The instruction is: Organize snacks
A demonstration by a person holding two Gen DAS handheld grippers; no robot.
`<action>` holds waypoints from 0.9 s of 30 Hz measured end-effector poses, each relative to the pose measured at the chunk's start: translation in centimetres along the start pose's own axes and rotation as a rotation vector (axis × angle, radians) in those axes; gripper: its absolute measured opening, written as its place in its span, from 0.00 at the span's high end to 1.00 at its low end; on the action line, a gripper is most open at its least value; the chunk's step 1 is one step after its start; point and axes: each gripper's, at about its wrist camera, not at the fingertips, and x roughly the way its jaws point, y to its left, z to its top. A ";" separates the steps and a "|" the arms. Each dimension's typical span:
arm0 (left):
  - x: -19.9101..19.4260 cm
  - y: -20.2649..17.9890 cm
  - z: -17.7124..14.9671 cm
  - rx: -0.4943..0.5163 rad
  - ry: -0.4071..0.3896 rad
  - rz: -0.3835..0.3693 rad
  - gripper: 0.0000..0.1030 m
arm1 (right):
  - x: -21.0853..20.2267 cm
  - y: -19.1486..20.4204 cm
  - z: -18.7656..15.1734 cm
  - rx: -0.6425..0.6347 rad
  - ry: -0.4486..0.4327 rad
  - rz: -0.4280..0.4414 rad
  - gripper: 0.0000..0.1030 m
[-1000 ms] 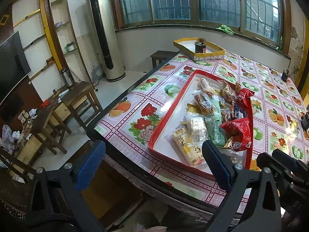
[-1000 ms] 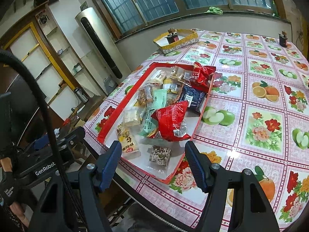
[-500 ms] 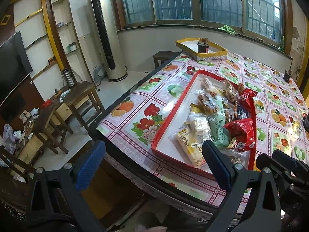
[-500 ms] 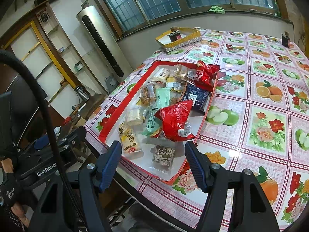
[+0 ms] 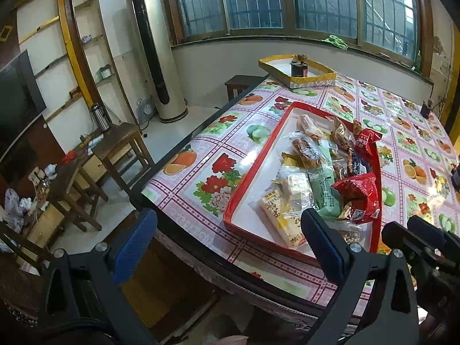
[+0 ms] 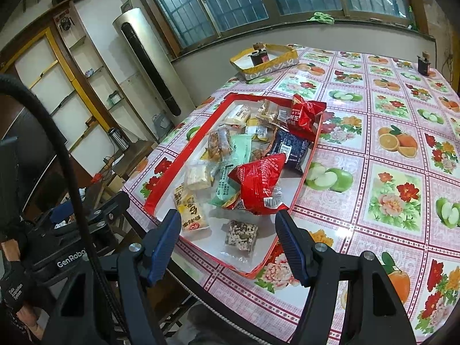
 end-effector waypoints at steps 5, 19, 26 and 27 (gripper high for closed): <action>0.2 0.1 0.0 -0.004 0.006 0.000 0.03 | 0.2 0.2 0.0 -0.002 0.002 0.001 0.34; 0.7 0.3 -0.1 -0.003 0.003 0.020 0.03 | 0.6 0.5 0.0 -0.010 0.011 0.000 0.34; 0.8 0.3 -0.1 0.001 0.013 0.008 0.03 | 0.7 0.7 0.0 -0.018 0.012 0.002 0.34; 0.8 0.3 -0.1 0.003 0.012 0.009 0.03 | 0.7 0.7 0.0 -0.018 0.011 0.001 0.34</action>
